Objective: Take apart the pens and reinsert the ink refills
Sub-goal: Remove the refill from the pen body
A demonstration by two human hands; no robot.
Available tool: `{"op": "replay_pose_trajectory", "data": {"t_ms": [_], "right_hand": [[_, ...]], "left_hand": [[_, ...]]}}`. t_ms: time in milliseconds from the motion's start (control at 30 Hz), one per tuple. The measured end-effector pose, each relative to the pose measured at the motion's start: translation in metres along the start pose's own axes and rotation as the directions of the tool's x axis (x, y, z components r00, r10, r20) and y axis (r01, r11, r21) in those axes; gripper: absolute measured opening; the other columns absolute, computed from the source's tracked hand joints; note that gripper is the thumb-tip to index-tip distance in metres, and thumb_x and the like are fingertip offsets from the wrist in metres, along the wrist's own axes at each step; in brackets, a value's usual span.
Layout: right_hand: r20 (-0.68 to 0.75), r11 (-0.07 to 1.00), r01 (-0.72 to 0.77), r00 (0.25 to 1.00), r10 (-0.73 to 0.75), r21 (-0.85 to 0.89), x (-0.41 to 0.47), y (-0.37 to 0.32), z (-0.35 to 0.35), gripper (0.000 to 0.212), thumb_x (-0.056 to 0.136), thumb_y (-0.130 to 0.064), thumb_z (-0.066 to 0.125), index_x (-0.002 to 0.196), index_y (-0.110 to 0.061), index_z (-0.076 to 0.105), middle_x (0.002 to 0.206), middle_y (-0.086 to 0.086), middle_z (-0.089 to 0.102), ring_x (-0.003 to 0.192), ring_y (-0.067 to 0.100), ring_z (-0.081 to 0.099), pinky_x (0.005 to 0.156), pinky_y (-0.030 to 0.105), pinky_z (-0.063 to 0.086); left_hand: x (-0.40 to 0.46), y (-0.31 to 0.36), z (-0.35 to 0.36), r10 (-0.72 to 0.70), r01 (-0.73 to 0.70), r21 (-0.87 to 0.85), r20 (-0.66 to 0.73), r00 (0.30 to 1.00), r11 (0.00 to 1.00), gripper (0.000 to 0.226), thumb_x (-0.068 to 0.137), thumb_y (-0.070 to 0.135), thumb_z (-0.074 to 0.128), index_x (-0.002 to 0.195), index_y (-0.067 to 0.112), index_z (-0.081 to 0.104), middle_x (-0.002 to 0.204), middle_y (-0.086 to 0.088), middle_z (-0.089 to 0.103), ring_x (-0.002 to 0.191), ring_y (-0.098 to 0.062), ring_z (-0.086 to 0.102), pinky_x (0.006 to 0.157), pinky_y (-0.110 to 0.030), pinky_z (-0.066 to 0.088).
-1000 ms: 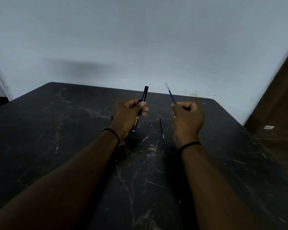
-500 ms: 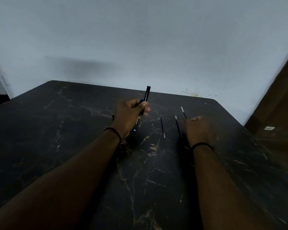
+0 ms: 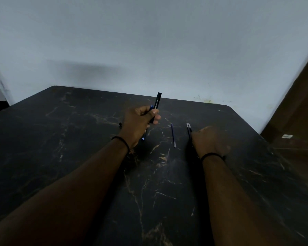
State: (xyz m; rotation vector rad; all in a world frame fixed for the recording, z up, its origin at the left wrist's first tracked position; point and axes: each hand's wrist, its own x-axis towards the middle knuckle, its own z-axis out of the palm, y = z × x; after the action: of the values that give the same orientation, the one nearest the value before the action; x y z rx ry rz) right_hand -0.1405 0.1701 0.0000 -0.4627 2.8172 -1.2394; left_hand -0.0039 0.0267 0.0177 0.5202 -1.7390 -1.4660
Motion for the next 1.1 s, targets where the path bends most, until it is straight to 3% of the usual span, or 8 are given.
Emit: {"op": "replay_pose_trajectory", "data": {"t_ms": [100, 267, 433, 700, 900, 1100], "right_hand": [[-0.020, 1.000, -0.004, 1.000, 0.004, -0.029, -0.006, -0.001, -0.002, 0.024, 0.076, -0.036, 0.052, 0.085, -0.016, 0.061, 0.102, 0.016, 0.069, 0.098, 0.039, 0.064, 0.091, 0.049, 0.052], [-0.120, 0.986, -0.042, 0.993, 0.023, -0.160, -0.008, -0.004, -0.004, 0.037, 0.085, -0.047, 0.057, 0.104, -0.018, 0.068, 0.118, 0.010, 0.065, 0.114, 0.038, 0.058, 0.097, 0.049, 0.037], [-0.062, 0.978, -0.016, 0.998, 0.003, -0.209, -0.011, -0.004, -0.006, 0.034, 0.079, -0.043, 0.066, 0.100, -0.017, 0.071, 0.112, 0.009, 0.067, 0.110, 0.037, 0.060, 0.101, 0.049, 0.042], [-0.049, 0.980, 0.008, 0.999, -0.018, -0.198, -0.015, -0.009, -0.003, 0.025, 0.078, -0.034, 0.063, 0.094, -0.016, 0.073, 0.105, 0.007, 0.070, 0.105, 0.035, 0.064, 0.100, 0.048, 0.045], [-0.062, 0.977, 0.015, 0.998, -0.029, -0.213, -0.013, -0.009, -0.004, 0.034, 0.081, -0.044, 0.062, 0.094, -0.014, 0.072, 0.102, 0.009, 0.070, 0.102, 0.034, 0.064, 0.098, 0.047, 0.047], [-0.084, 0.964, 0.182, 0.976, -0.201, -0.192, -0.018, -0.017, -0.004, 0.032, 0.093, -0.047, 0.055, 0.097, -0.020, 0.072, 0.101, 0.006, 0.072, 0.102, 0.032, 0.065, 0.096, 0.046, 0.049]], "left_hand": [[0.000, 0.001, 0.000, -0.002, 0.002, 0.007, 0.001, 1.000, 1.000, 0.020, 0.096, 0.019, 0.060, 0.105, 0.005, 0.070, 0.085, -0.005, 0.074, 0.072, -0.013, 0.069, 0.057, -0.014, 0.048], [-0.001, 0.002, 0.001, -0.005, 0.005, -0.004, -0.012, 1.000, 1.000, 0.021, 0.096, 0.018, 0.060, 0.107, 0.003, 0.070, 0.085, -0.007, 0.074, 0.071, -0.014, 0.068, 0.056, -0.014, 0.047], [-0.001, 0.002, 0.001, -0.015, 0.015, -0.004, -0.002, 1.000, 1.000, 0.019, 0.096, 0.019, 0.060, 0.104, 0.005, 0.070, 0.084, -0.005, 0.074, 0.073, -0.015, 0.069, 0.057, -0.016, 0.046], [-0.002, 0.004, 0.001, -0.010, 0.010, -0.004, 0.012, 1.000, 1.000, 0.016, 0.096, 0.018, 0.059, 0.102, 0.007, 0.070, 0.085, -0.006, 0.074, 0.078, -0.019, 0.069, 0.057, -0.016, 0.047], [-0.002, 0.004, 0.001, -0.016, 0.016, -0.007, 0.004, 1.000, 1.000, 0.018, 0.096, 0.018, 0.060, 0.104, 0.005, 0.070, 0.087, -0.009, 0.074, 0.075, -0.018, 0.068, 0.056, -0.015, 0.046], [-0.001, 0.002, 0.001, -0.021, 0.021, -0.017, 0.000, 1.000, 1.000, 0.016, 0.096, 0.017, 0.060, 0.103, 0.007, 0.070, 0.082, -0.004, 0.073, 0.070, -0.013, 0.068, 0.054, -0.013, 0.046]]}}
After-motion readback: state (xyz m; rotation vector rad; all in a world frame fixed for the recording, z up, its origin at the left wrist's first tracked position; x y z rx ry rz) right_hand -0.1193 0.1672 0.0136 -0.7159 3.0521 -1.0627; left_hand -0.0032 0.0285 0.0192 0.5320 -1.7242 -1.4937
